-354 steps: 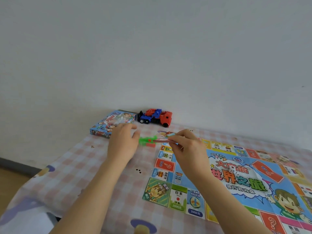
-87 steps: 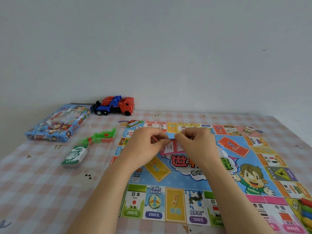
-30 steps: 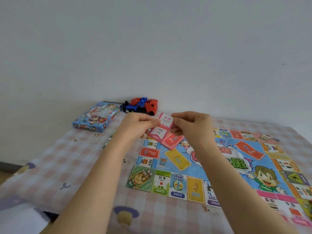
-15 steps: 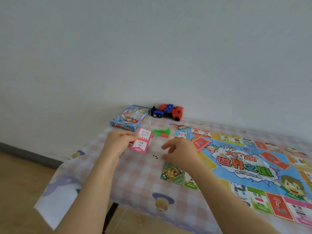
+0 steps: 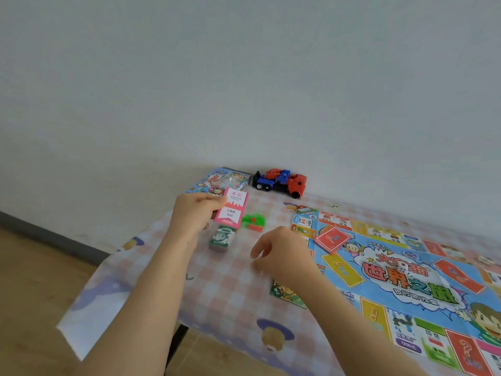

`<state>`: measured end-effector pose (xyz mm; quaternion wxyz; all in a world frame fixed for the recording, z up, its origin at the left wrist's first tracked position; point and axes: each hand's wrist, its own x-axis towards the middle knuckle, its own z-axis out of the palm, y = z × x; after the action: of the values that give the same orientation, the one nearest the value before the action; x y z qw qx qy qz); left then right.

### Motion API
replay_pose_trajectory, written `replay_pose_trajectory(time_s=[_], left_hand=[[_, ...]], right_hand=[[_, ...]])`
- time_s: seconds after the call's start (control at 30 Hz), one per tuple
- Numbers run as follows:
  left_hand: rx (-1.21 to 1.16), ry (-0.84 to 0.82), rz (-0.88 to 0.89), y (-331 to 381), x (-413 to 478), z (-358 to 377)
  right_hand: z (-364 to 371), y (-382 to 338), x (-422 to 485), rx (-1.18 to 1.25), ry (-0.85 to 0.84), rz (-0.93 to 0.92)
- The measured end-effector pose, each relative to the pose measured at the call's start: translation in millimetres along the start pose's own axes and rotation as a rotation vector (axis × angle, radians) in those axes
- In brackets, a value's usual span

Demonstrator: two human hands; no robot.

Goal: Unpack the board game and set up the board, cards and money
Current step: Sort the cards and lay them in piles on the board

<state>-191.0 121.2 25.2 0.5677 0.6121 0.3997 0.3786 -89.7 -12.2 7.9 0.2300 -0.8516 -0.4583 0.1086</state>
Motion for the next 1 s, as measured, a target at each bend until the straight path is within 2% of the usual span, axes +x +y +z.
replay_pose_trajectory(time_s=[0.1,0.2,0.4,0.5,0.7,1.0], left_hand=[[0.043,-0.032,0.006,-1.9,0.5,7.0],[0.059,-0.072,0.009,-2.8,2.4,16.8],[0.228,-0.125,0.117,-1.2,32.7,53.5],[0.309,-0.118,0.159,1.8,55.1,82.7],[0.605,-0.129,0.212,-3.4,87.9,135.4],[0.829,-0.071,0.219,-24.6,116.8,165.5]], right_hand=[[-4.1,-2.7,-5.0,0.039,-0.1,-0.03],[-18.4,1.8,-7.8,0.211,-0.212,-0.029],[-52.1,38.8,11.5,0.403,0.199,0.119],[-62.6,55.8,18.7,0.388,0.316,0.153],[-69.3,79.4,44.0,0.322,0.341,0.206],[-58.8,87.0,88.6,0.223,0.307,0.206]])
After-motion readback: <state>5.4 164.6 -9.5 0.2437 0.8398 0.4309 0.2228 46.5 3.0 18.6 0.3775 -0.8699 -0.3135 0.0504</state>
